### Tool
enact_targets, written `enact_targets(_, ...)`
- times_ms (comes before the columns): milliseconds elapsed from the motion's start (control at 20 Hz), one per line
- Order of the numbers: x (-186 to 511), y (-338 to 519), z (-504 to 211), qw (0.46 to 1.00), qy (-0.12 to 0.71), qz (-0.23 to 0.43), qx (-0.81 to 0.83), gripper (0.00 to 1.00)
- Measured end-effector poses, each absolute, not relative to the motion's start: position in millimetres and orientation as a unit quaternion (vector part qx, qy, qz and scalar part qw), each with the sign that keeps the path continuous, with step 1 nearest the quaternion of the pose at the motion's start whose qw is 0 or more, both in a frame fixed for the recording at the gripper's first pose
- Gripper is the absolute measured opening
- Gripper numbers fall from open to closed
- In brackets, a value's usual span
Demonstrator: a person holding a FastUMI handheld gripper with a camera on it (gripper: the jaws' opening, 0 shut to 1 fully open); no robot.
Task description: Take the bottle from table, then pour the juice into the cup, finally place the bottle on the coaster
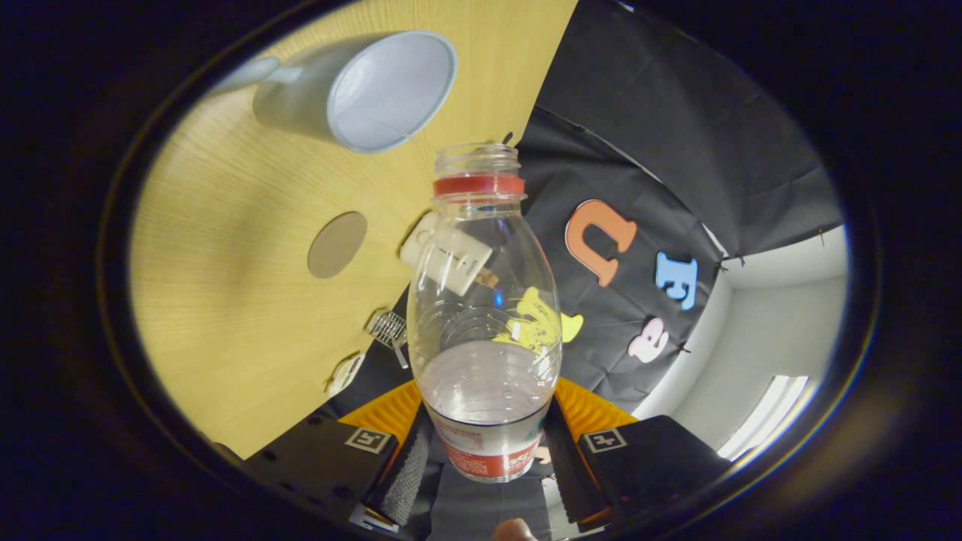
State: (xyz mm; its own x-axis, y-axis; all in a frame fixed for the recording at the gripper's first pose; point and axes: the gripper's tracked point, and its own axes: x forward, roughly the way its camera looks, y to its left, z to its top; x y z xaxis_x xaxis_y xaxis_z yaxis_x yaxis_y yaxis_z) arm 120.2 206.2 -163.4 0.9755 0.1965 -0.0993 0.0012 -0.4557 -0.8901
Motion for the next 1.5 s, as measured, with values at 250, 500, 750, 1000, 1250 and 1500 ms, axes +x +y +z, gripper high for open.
enact_targets(250, 118.8, 203.5, -159.3, 0.532, -0.055, 0.094, -0.840, 0.78)
enact_targets(500, 113.0, 187.2, -163.0, 0.606, -0.012, 0.104, -0.788, 0.78)
enact_targets(750, 102.8, 174.2, -162.3, 0.728, 0.042, 0.121, -0.674, 0.78)
enact_targets(1000, 78.8, 169.9, -178.1, 0.847, 0.113, 0.154, -0.495, 0.79)
enact_targets(1250, 71.2, 169.9, -164.1, 0.930, 0.119, 0.179, -0.300, 0.79)
enact_targets(1500, 76.3, 173.4, -142.8, 0.964, 0.141, 0.217, -0.062, 0.78)
